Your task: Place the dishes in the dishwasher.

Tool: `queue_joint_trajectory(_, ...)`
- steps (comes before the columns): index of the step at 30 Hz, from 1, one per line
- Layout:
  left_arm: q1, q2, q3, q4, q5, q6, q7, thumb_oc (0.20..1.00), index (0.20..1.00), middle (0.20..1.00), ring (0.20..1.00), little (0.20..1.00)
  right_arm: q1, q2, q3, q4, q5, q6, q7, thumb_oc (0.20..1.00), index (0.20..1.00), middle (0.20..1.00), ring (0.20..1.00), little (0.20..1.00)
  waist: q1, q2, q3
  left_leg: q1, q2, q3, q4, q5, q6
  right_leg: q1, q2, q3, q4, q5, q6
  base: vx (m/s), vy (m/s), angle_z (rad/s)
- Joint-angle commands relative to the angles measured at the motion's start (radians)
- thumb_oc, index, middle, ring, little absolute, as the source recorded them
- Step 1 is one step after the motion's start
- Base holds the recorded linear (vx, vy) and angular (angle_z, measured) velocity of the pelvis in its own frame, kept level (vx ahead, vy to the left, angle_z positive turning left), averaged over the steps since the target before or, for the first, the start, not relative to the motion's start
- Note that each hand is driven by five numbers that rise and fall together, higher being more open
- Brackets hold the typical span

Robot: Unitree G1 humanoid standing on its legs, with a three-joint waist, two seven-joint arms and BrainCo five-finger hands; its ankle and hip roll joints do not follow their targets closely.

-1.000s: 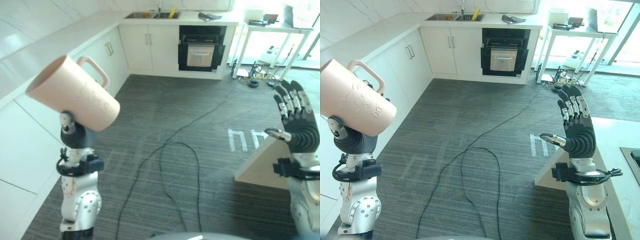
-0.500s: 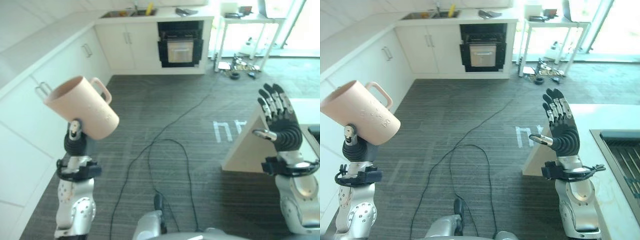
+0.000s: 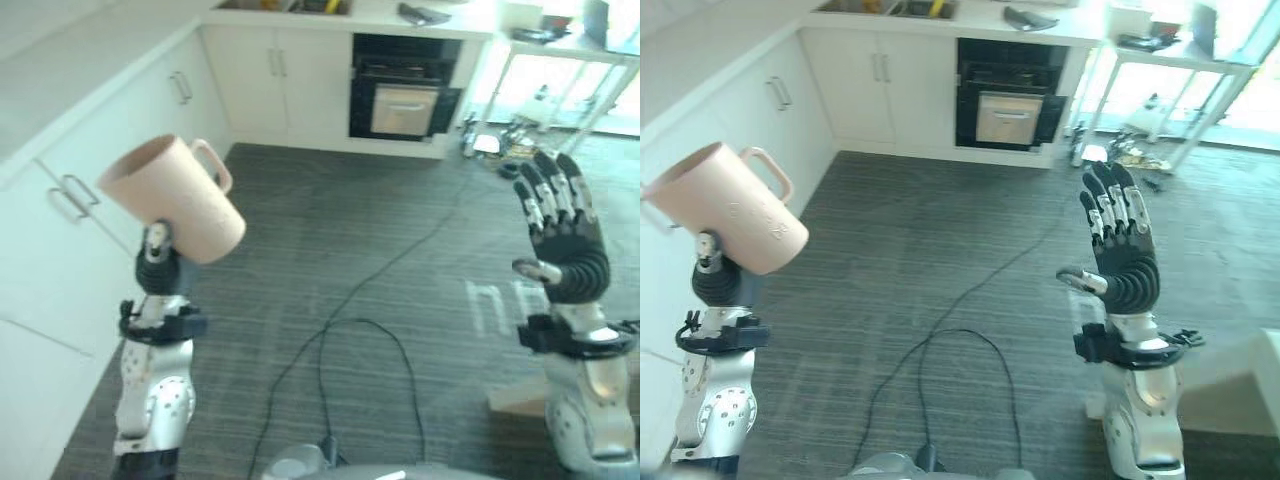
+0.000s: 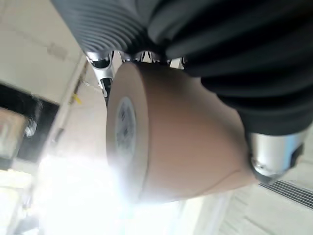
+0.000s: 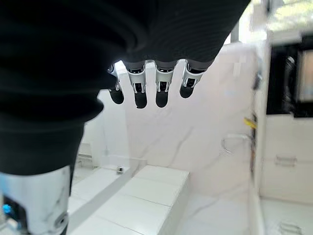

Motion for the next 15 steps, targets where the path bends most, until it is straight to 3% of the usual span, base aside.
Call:
queue_joint_trajectory(1, 0.018, 0.045, 0.029, -0.094, 0.024, -0.024, -0.018, 0.200, 0.200, 0.200, 0.200, 0.200, 0.043, -0.070, -0.007, -0.013, -0.007, -0.058, -0.020, 1.000, 1.000, 1.000, 1.000, 1.000, -0.041, 0.006, -0.032, -0.007, 0.025, -0.063, -0.139, 0.113, -0.073, 0.102, 0.104, -0.115, -0.345, -0.057, -0.042, 0.30, 0.035, 0.10)
queue_joint_trajectory(3, 0.013, 0.052, 0.031, -0.094, 0.019, -0.022, -0.017, 0.200, 0.200, 0.200, 0.200, 0.200, 0.043, -0.085, -0.016, -0.008, 0.023, -0.062, -0.017, 1.000, 1.000, 1.000, 1.000, 1.000, -0.051, -0.004, -0.018, 0.019, 0.018, -0.056, -0.144, 0.098, -0.077, 0.071, 0.092, -0.171, -0.496, -0.050, -0.040, 0.34, -0.063, 0.23)
queue_joint_trajectory(4, 0.015, 0.055, 0.034, -0.095, 0.025, -0.019, -0.020, 0.200, 0.200, 0.200, 0.200, 0.200, 0.050, -0.100, -0.041, -0.001, 0.064, -0.069, -0.002, 1.000, 1.000, 1.000, 1.000, 1.000, -0.067, -0.011, -0.004, 0.048, 0.015, -0.064, -0.146, 0.074, -0.083, 0.072, 0.096, -0.206, -0.648, -0.049, -0.040, 0.40, -0.147, 0.27)
queue_joint_trajectory(6, 0.023, 0.056, 0.037, -0.092, 0.034, -0.023, -0.027, 0.200, 0.200, 0.200, 0.200, 0.200, 0.059, -0.104, -0.065, 0.009, 0.092, -0.072, 0.018, 1.000, 1.000, 1.000, 1.000, 1.000, -0.088, -0.020, 0.006, 0.078, 0.010, -0.074, -0.147, 0.048, -0.086, 0.075, 0.111, -0.215, -0.809, -0.018, -0.032, 0.47, -0.180, 0.35)
queue_joint_trajectory(9, 0.051, 0.054, 0.021, -0.089, 0.049, -0.044, -0.013, 0.200, 0.200, 0.200, 0.200, 0.200, 0.092, -0.103, -0.081, -0.002, 0.101, -0.069, 0.043, 1.000, 1.000, 1.000, 1.000, 1.000, -0.155, -0.013, 0.028, 0.182, 0.024, -0.107, -0.144, -0.030, -0.087, -0.014, 0.096, -0.145, -1.158, 0.128, 0.014, 0.72, -0.329, 0.73)
queue_joint_trajectory(12, 0.068, 0.070, 0.030, -0.083, 0.082, -0.080, -0.009, 0.200, 0.200, 0.200, 0.200, 0.200, 0.081, -0.109, -0.074, 0.005, 0.129, -0.090, 0.044, 1.000, 1.000, 1.000, 1.000, 1.000, -0.155, -0.028, 0.031, 0.219, 0.030, -0.109, -0.076, -0.119, -0.083, 0.006, 0.076, -0.184, -1.175, 0.151, 0.020, 0.60, -0.444, 0.67)
queue_joint_trajectory(13, 0.067, 0.069, 0.036, -0.079, 0.081, -0.073, 0.005, 0.200, 0.200, 0.200, 0.200, 0.200, 0.058, -0.115, -0.059, 0.011, 0.132, -0.069, 0.027, 1.000, 1.000, 1.000, 1.000, 1.000, -0.150, -0.039, 0.002, 0.248, 0.033, -0.109, -0.028, -0.172, -0.093, 0.037, 0.072, -0.204, -1.144, 0.159, 0.015, 0.57, -0.515, -0.72)
queue_joint_trajectory(14, 0.065, 0.063, 0.035, -0.081, 0.079, -0.065, 0.020, 0.200, 0.200, 0.200, 0.200, 0.200, 0.045, -0.115, -0.050, 0.012, 0.130, -0.059, 0.026, 1.000, 1.000, 1.000, 1.000, 1.000, -0.153, -0.034, -0.016, 0.276, 0.050, -0.095, -0.002, -0.189, -0.109, 0.038, 0.074, -0.220, -1.108, 0.154, 0.003, 0.59, -0.509, -0.74)
queue_joint_trajectory(15, 0.068, 0.055, 0.034, -0.090, 0.077, -0.050, 0.032, 0.200, 0.200, 0.200, 0.200, 0.200, 0.043, -0.106, -0.043, 0.007, 0.125, -0.051, 0.033, 1.000, 1.000, 1.000, 1.000, 1.000, -0.158, -0.019, -0.038, 0.285, 0.084, -0.073, 0.074, -0.102, -0.153, 0.055, 0.093, -0.234, -1.088, 0.140, -0.026, 0.44, -0.382, -0.43)
